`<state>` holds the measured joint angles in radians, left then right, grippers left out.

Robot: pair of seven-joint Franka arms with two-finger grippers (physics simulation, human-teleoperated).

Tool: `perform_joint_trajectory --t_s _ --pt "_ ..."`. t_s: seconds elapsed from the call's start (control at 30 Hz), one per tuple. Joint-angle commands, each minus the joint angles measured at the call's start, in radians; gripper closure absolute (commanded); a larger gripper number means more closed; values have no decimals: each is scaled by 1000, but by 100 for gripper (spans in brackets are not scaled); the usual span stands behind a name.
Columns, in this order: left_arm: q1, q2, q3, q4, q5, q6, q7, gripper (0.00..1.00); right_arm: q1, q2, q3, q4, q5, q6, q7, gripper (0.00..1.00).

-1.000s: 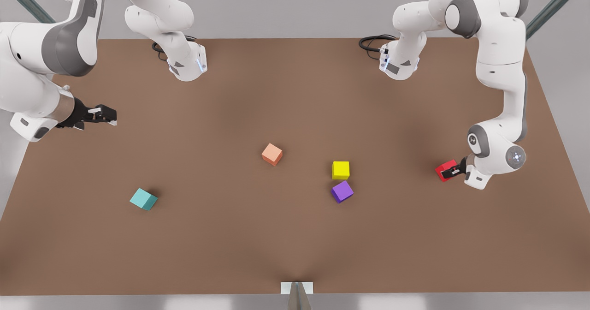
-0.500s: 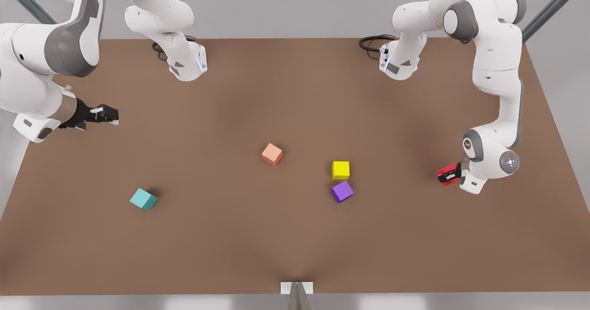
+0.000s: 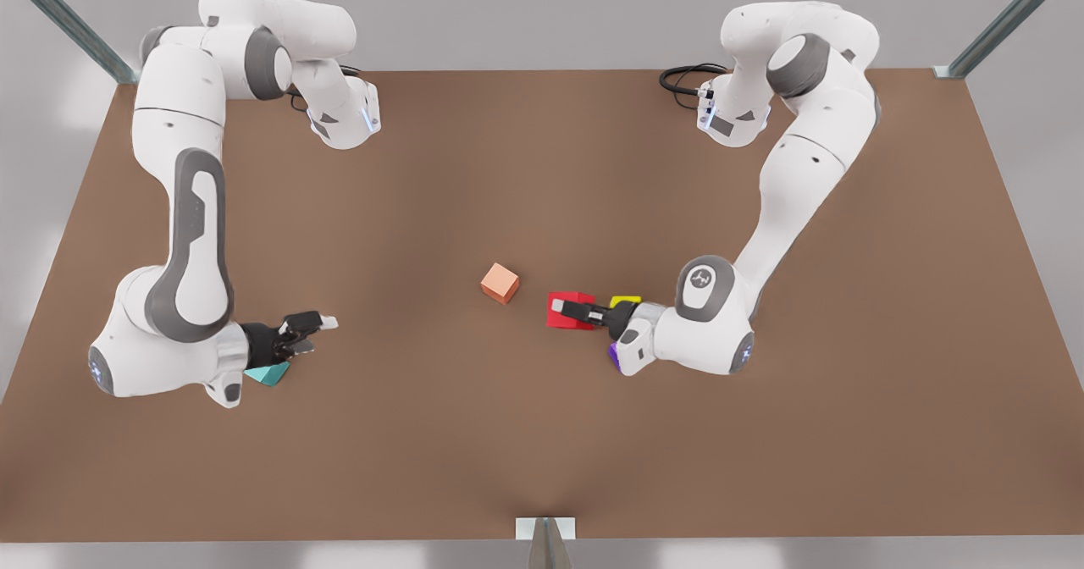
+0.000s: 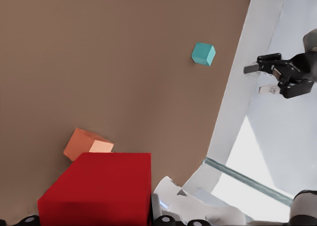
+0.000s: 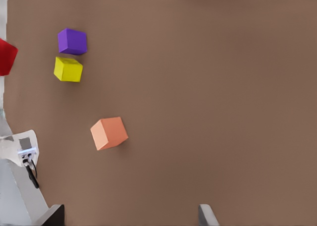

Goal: Pick up red wooden cube and pass to hand red wooden cube and place in blue wooden cube

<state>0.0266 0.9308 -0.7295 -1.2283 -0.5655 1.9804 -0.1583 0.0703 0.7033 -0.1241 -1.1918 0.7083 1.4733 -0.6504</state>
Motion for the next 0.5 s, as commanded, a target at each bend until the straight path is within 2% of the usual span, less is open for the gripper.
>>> perform_joint_trajectory --t_s 0.0,0.17,0.27,0.47 --pt "-20 34 -19 30 -59 169 35 40 29 27 4 14 212 206 -1175 0" --pt "-22 111 -65 59 -251 170 387 40 102 54 9 20 430 229 -1266 0" --pt "-36 126 -65 58 -277 170 493 40 157 91 15 6 655 180 -1462 0" --pt "-47 140 -65 55 -341 199 612 40 183 70 18 -117 735 174 -1592 0"
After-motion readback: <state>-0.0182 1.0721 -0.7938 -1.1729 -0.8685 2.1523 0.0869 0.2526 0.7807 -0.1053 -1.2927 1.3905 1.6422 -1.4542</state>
